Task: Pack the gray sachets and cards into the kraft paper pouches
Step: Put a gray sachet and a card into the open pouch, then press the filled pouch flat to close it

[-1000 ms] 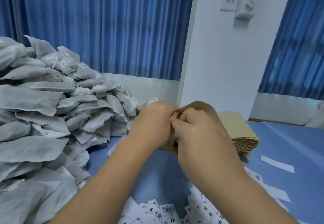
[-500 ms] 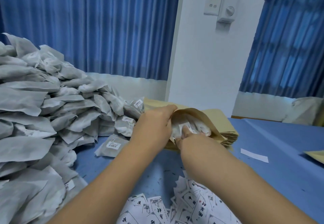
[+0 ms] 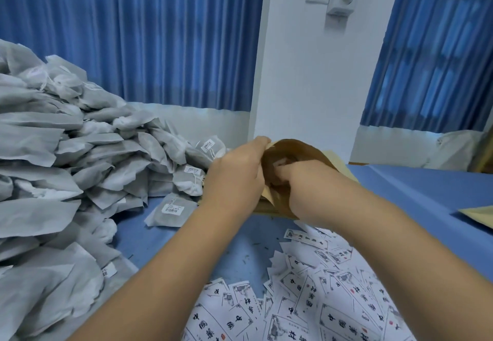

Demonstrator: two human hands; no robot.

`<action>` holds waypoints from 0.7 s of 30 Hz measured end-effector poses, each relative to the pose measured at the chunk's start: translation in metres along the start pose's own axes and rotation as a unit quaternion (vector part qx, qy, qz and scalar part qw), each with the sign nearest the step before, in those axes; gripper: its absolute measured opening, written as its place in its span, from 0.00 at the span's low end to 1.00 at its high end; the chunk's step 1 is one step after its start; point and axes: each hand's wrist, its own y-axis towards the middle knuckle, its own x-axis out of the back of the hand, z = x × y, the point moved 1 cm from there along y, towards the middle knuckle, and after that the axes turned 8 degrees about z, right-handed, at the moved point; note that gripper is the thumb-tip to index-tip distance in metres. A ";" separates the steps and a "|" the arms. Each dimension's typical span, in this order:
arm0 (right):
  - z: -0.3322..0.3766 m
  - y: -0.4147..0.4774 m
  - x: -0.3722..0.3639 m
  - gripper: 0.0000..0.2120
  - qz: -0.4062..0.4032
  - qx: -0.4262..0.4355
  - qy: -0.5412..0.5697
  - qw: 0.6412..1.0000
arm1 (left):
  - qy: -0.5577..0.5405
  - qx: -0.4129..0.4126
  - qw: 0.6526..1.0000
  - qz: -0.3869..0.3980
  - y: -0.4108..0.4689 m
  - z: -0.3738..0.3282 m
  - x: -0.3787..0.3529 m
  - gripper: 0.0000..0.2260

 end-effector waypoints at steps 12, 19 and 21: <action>-0.048 -0.078 -0.090 0.12 -0.101 0.108 0.171 0.974 | 0.027 -0.025 0.999 -0.025 -0.002 -0.004 -0.011 0.09; -0.062 -0.084 -0.110 0.36 0.031 0.043 0.128 0.990 | 0.041 0.000 0.999 0.034 -0.002 -0.007 -0.014 0.11; -0.056 -0.086 -0.112 0.40 0.062 0.046 0.098 0.992 | 0.045 0.000 0.997 0.055 -0.002 -0.007 -0.015 0.11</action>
